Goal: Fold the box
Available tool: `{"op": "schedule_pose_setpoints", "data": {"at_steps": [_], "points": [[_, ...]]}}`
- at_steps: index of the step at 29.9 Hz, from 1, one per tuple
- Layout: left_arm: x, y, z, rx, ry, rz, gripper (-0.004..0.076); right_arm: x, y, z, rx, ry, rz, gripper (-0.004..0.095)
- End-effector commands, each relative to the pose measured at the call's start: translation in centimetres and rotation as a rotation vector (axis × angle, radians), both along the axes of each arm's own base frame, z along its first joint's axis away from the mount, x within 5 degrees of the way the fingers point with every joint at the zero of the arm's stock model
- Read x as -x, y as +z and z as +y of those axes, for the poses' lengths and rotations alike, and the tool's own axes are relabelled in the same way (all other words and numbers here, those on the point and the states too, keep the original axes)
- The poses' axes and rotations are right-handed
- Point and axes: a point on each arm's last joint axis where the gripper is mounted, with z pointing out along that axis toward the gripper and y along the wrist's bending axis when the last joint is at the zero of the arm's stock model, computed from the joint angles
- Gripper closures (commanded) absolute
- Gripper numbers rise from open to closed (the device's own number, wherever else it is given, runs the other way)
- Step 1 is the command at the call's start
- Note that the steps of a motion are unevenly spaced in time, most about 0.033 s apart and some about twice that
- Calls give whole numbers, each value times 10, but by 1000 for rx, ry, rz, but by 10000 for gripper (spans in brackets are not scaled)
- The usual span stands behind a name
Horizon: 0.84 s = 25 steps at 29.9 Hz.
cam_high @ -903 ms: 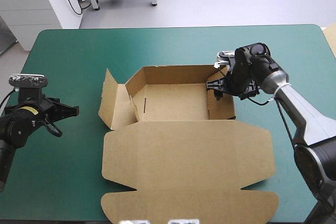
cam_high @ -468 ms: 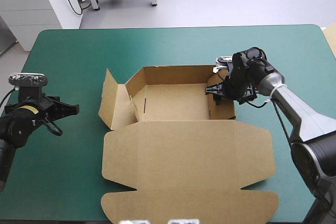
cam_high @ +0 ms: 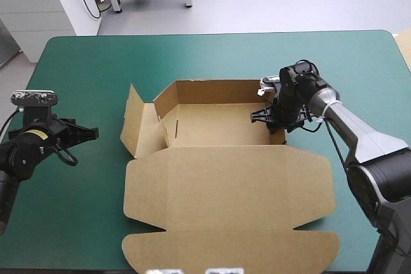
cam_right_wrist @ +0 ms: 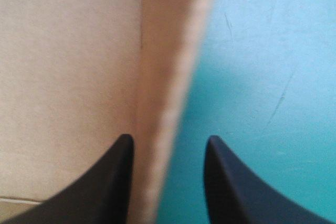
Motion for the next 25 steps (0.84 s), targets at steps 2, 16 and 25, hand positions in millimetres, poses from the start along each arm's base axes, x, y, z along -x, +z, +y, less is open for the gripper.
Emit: {"op": "schedule_pose_setpoints", "data": {"at_steps": [2,16,25], "points": [[-2,16,0,15,10,-108,731,3,45,0,-54,21,-142,911],[-4,12,-2,47,9,-81,731,1,58,-2,-29,41,-187,926],[-4,11,-2,41,6,-69,731,5,62,-5,-4,82,-144,470]]}}
